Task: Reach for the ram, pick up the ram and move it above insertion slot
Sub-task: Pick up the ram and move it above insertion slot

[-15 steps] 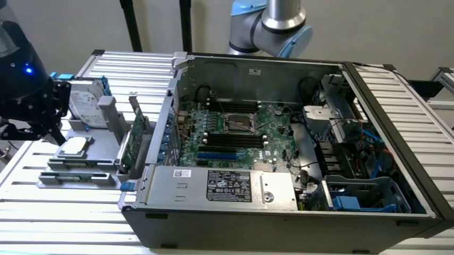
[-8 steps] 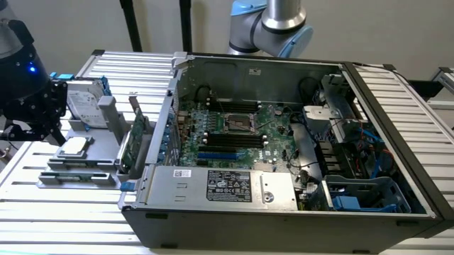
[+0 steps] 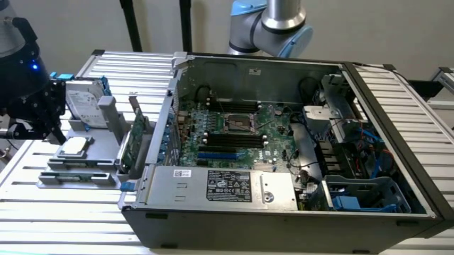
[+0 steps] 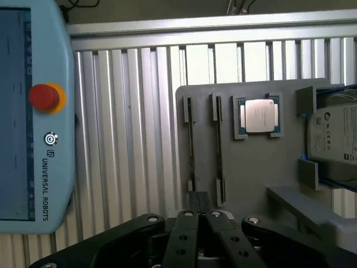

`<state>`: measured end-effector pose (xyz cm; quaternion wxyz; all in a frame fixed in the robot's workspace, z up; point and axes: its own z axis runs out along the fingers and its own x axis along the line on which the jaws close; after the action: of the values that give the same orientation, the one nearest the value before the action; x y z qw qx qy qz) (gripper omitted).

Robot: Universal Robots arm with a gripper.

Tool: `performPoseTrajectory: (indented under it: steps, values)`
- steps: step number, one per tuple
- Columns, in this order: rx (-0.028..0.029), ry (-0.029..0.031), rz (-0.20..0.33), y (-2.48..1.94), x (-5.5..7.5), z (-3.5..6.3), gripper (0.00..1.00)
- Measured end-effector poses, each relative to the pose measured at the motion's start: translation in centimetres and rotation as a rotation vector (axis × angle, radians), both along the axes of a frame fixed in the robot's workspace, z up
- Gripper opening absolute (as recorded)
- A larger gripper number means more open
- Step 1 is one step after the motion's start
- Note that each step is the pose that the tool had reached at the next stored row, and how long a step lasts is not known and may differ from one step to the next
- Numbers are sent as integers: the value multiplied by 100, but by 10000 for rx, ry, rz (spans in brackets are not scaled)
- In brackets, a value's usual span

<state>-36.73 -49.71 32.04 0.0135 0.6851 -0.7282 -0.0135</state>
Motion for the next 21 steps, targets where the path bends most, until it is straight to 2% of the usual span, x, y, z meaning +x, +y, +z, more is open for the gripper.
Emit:
performPoseTrajectory:
  steps: [2,4,7,8,21]
  values:
    - [0,1,0,1,-1,0,12]
    - [0,0,-1,1,-1,0,24]
    - [-1,2,-1,2,-3,-32,30]
    - [1,0,-2,2,-7,-51,36]
    - [0,-33,3,9,-63,-288,36]
